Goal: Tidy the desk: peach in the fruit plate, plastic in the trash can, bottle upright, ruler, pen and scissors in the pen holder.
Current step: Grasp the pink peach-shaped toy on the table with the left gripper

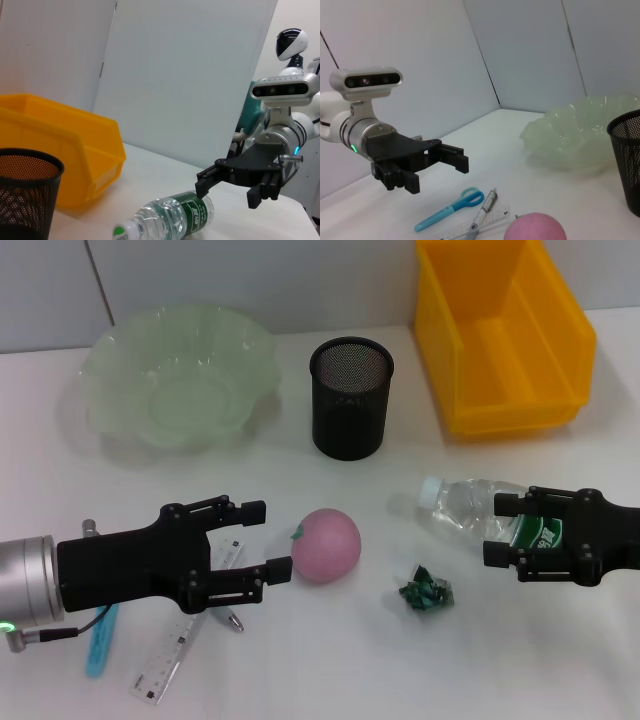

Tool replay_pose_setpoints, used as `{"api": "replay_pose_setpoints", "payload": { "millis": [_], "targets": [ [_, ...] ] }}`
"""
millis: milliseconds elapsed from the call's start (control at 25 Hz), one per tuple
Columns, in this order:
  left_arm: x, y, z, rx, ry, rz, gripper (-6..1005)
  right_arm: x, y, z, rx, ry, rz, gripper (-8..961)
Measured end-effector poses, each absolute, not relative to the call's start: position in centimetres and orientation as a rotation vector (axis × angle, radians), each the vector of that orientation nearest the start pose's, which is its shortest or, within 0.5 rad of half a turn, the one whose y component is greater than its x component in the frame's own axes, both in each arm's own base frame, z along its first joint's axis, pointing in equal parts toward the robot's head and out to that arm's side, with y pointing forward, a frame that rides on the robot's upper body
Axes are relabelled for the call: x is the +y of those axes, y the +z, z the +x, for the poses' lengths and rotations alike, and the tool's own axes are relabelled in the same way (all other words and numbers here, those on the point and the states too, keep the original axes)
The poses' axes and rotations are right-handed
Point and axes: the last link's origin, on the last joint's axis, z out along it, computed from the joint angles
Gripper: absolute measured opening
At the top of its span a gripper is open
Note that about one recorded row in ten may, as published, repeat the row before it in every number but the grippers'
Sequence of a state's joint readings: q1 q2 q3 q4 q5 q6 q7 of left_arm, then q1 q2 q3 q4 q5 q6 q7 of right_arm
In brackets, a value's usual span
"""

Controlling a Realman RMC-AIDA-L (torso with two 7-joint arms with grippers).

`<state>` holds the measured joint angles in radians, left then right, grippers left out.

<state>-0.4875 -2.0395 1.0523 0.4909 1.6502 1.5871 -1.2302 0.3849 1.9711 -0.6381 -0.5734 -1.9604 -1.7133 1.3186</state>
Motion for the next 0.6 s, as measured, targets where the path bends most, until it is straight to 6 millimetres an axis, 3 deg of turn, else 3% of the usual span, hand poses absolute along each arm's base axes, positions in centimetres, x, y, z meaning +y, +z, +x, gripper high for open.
{"api": "replay_pose_setpoints", "payload": {
  "millis": [600],
  "targets": [
    [30.11,-3.47,-24.63,-0.5,-0.896,-2.855,813,27.85,3.66,31.51,0.75,0.781,-2.681,815]
  ]
}}
